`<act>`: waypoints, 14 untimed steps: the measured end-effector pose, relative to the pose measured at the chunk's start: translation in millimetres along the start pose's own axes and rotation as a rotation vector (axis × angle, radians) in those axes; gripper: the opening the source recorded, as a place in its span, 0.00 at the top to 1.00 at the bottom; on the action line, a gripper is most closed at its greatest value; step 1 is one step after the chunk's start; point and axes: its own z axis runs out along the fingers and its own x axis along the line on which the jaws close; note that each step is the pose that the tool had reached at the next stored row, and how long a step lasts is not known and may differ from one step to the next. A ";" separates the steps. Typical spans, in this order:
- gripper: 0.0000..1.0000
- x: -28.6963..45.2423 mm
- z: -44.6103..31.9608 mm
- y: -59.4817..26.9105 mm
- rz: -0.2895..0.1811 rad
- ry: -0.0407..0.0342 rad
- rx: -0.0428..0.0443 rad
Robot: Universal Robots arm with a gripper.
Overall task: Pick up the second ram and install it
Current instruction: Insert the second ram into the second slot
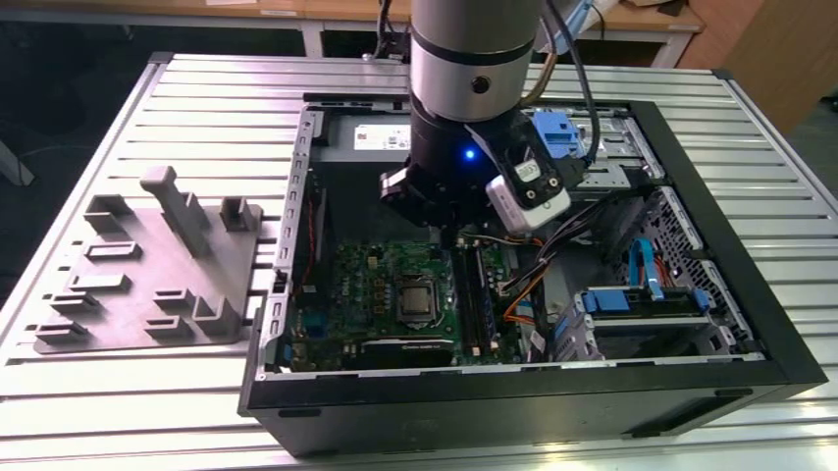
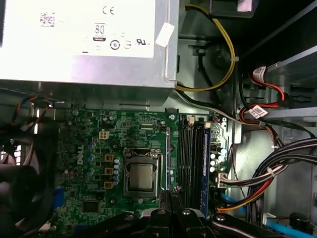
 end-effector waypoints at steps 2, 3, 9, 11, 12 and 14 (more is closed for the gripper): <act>0.89 -1.5 1.3 -0.1 0.000 0.0000 0.0000; 0.89 -2.5 2.0 -0.1 0.000 0.0000 -0.0001; 0.89 -3.5 11.7 -0.4 0.000 0.0000 -0.0004; 0.89 -3.8 15.3 -0.5 0.000 -0.0001 -0.0006; 0.89 -4.0 16.8 -0.5 0.000 -0.0001 -0.0006; 0.89 -5.5 18.7 -0.7 0.000 0.0000 -0.0008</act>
